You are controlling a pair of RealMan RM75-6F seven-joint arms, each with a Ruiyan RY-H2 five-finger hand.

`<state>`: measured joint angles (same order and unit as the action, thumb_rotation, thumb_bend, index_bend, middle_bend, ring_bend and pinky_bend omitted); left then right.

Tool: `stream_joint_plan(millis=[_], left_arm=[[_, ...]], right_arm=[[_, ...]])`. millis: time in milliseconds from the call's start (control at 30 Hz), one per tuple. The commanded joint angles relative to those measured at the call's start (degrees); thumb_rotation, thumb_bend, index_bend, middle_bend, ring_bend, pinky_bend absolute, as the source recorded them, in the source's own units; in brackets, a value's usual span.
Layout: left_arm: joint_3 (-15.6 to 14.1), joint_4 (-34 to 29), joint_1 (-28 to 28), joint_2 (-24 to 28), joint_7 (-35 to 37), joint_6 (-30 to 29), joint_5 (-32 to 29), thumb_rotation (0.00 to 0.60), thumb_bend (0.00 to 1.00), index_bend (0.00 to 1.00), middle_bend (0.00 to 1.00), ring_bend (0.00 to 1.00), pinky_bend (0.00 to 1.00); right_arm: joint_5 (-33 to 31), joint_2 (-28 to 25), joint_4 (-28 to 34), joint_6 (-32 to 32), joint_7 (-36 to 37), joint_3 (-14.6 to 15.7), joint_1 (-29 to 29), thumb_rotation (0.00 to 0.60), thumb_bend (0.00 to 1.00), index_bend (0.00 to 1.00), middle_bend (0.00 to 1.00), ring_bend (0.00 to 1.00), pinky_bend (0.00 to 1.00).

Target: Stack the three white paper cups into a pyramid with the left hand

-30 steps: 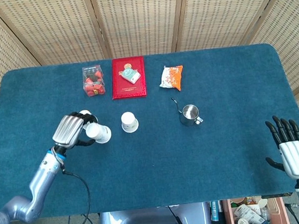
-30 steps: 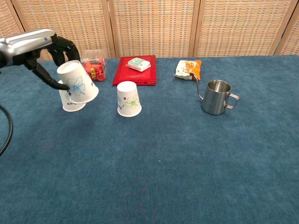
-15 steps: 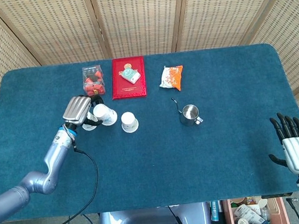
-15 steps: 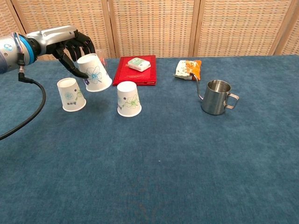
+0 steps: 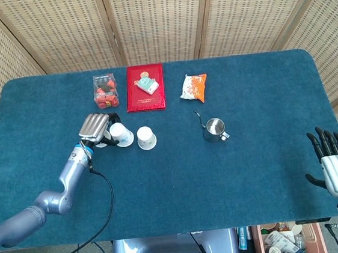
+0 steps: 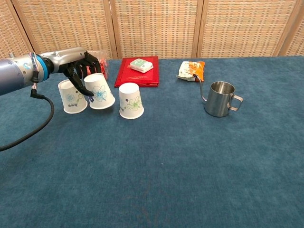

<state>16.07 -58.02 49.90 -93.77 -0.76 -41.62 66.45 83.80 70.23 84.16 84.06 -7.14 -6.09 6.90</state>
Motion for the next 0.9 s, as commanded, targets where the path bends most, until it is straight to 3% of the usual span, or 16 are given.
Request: stream_joint_plan(millis=[33, 267, 367, 400, 500, 533, 633, 767, 900], left_arm=[[-0.5, 1.5, 0.3, -1.1, 0.0, 0.5, -0.3, 0.6, 0.12, 0.43, 0.47, 0.45, 0.35], [-0.9, 3.4, 0.6, -2.0, 1.0, 0.5, -0.2, 0.6, 0.12, 0.43, 0.47, 0.45, 0.32], [-1.4, 3.4, 0.7, -1.9, 1.0, 0.9, 0.2, 0.6, 0.12, 0.42, 0.42, 0.41, 0.28], [-1.6, 3.1, 0.7, -1.6, 1.0, 1.2, 0.1, 0.6, 0.12, 0.38, 0.35, 0.36, 0.24], [-1.9, 2.0, 0.7, -0.7, 1.2, 2.5, -0.2, 0.6, 0.12, 0.1, 0.05, 0.08, 0.1], [-2.0, 1.4, 0.7, -0.3, 1.5, 3.0, -0.3, 0.6, 0.12, 0.04, 0.01, 0.03, 0.07], [-1.8, -0.7, 0.5, 1.3, 3.2, 3.6, -0.2, 0.6, 0.12, 0.0, 0.0, 0.0, 0.0], [-1.8, -3.4, -0.5, 3.6, 5.8, 1.9, 1.7, 0.6, 0.12, 0.0, 0.0, 0.0, 0.0], [-3.7, -8.0, -4.0, 9.9, 6.9, -1.0, 3.7, 0.6, 0.12, 0.0, 0.0, 0.0, 0.0]], right_arm=[[-0.1, 0.0, 0.0, -0.1, 0.0, 0.0, 0.0, 0.6, 0.0, 0.04, 0.0, 0.0, 0.0], [-0.4, -0.1, -0.1, -0.4, 0.1, -0.1, 0.2, 0.6, 0.0, 0.04, 0.0, 0.0, 0.0], [-0.5, -0.1, -0.1, -0.4, 0.2, -0.1, 0.2, 0.6, 0.0, 0.04, 0.0, 0.0, 0.0], [-0.5, -0.2, -0.1, -0.4, 0.3, -0.1, 0.2, 0.6, 0.0, 0.04, 0.0, 0.0, 0.0], [-0.5, -0.2, -0.1, -0.4, 0.3, -0.1, 0.2, 0.6, 0.0, 0.04, 0.0, 0.0, 0.0], [-0.4, -0.2, 0.0, -0.4, 0.3, -0.1, 0.2, 0.6, 0.0, 0.04, 0.0, 0.0, 0.0], [-0.3, -0.2, 0.0, -0.3, 0.2, 0.0, 0.2, 0.6, 0.0, 0.04, 0.0, 0.0, 0.0], [-0.2, -0.2, 0.0, -0.3, 0.2, 0.1, 0.2, 0.6, 0.0, 0.04, 0.0, 0.0, 0.0], [-0.3, -0.3, 0.1, -0.2, 0.4, 0.1, 0.1, 0.6, 0.0, 0.04, 0.0, 0.0, 0.0]])
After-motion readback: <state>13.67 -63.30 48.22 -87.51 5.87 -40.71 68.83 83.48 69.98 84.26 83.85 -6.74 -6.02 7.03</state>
